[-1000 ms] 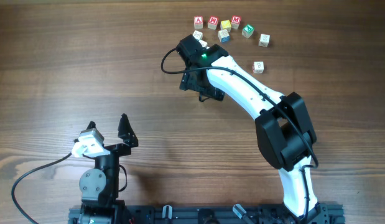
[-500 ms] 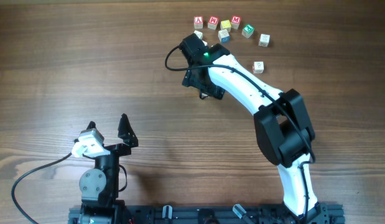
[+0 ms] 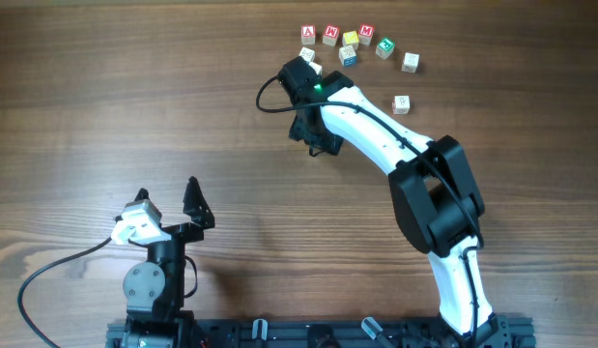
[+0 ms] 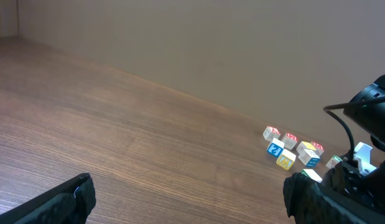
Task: Form a tower
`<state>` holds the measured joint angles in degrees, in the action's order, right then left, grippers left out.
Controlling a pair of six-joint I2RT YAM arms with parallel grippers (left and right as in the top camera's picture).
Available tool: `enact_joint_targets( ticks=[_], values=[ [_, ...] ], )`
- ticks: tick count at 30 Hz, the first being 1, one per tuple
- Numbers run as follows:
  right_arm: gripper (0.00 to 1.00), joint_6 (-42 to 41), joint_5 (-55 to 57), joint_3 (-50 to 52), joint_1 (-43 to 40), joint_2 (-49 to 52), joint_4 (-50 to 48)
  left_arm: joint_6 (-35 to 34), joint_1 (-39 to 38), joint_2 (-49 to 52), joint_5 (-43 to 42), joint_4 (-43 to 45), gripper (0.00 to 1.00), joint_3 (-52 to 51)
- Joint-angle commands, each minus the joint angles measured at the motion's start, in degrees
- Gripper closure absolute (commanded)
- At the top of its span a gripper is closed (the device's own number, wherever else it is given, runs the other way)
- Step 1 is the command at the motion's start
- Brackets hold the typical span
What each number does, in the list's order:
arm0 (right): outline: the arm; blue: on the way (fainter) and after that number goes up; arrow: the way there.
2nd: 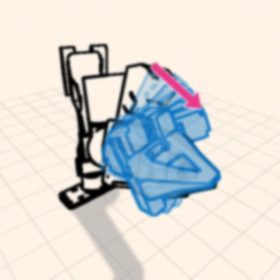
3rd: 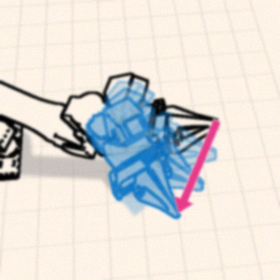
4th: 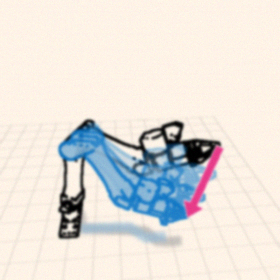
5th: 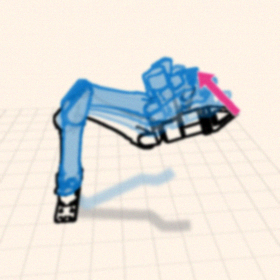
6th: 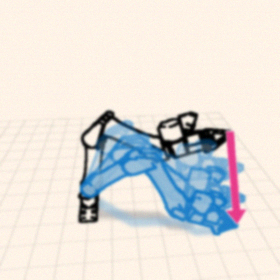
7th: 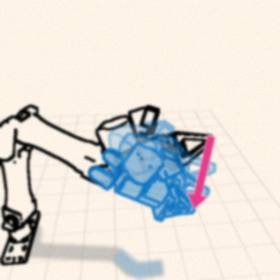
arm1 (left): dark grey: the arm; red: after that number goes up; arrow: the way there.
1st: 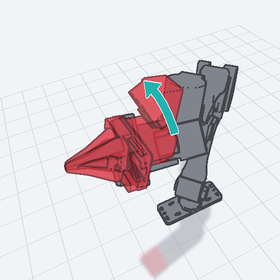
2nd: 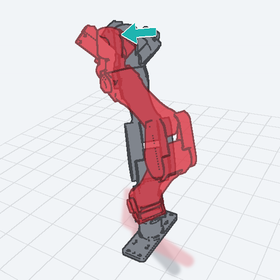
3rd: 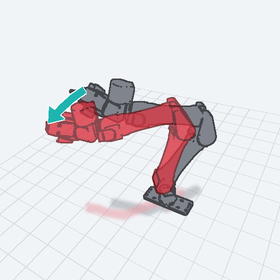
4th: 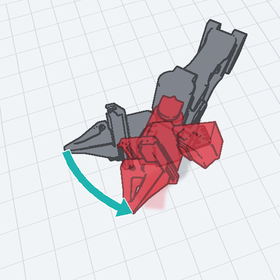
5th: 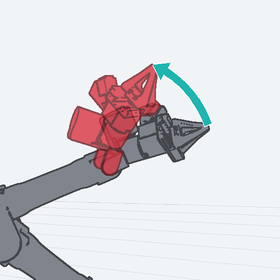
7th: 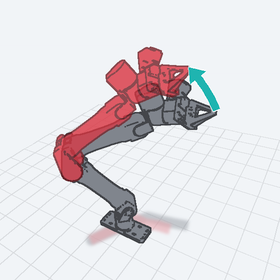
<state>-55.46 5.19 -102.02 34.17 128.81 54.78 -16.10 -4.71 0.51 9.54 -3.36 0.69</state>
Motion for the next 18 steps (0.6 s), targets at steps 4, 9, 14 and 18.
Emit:
enact_joint_targets(
  ticks=[4, 9, 14, 18],
  values=[
    [0.50, -0.09, 0.94, 0.70, -0.07, 1.51, 0.09, 1.09, 0.33, -0.13, 0.37, 0.17, 0.00, -0.35],
    [0.59, -0.09, 0.94, 0.70, -0.07, 1.51, 0.24, 1.11, 0.33, -0.13, 0.37, 0.17, 0.00, -0.37],
    [0.64, -0.09, 0.96, 0.70, -0.09, 1.51, 0.28, 1.09, 0.33, -0.13, 0.37, 0.17, 0.00, -0.37],
    [0.67, -0.07, 0.94, 0.70, -0.09, 1.51, 0.35, 1.09, 0.33, -0.13, 0.37, 0.17, 0.00, -0.37]
  ],
)
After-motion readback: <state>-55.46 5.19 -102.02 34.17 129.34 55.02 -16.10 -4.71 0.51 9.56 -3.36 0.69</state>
